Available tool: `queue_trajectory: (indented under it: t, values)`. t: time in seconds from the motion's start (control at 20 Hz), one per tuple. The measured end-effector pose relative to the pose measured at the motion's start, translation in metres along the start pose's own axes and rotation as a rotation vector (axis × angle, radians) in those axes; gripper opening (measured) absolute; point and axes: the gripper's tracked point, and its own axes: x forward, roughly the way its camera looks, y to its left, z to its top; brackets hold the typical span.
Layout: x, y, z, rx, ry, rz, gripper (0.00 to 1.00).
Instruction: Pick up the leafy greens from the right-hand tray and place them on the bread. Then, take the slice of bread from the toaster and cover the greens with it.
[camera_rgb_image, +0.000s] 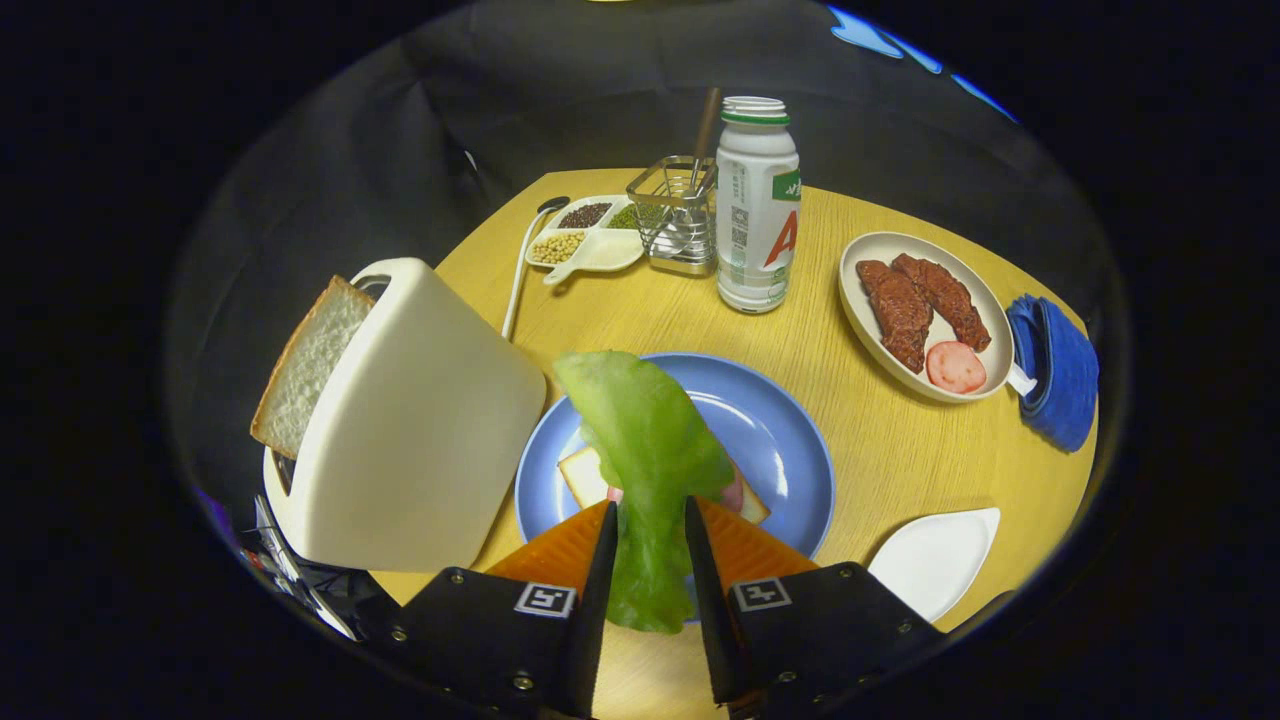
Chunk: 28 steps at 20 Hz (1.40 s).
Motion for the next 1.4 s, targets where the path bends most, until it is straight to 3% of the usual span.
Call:
queue_trajectory:
  t: [0.25,0.5,0.75,1.1,1.4]
  values:
    - [-0.012,-0.003,-0.002,-0.022,-0.008,-0.016,0.52]
    - [-0.030,0.009,-0.001,-0.025,-0.062,0.027,0.53]
    - [-0.041,0.011,0.001,0.004,-0.148,0.009,0.52]
    - [-0.052,0.018,0.012,0.013,-0.378,-0.110,0.53]
    - [-0.069,0.060,0.015,0.002,-0.576,-0.091,0.53]
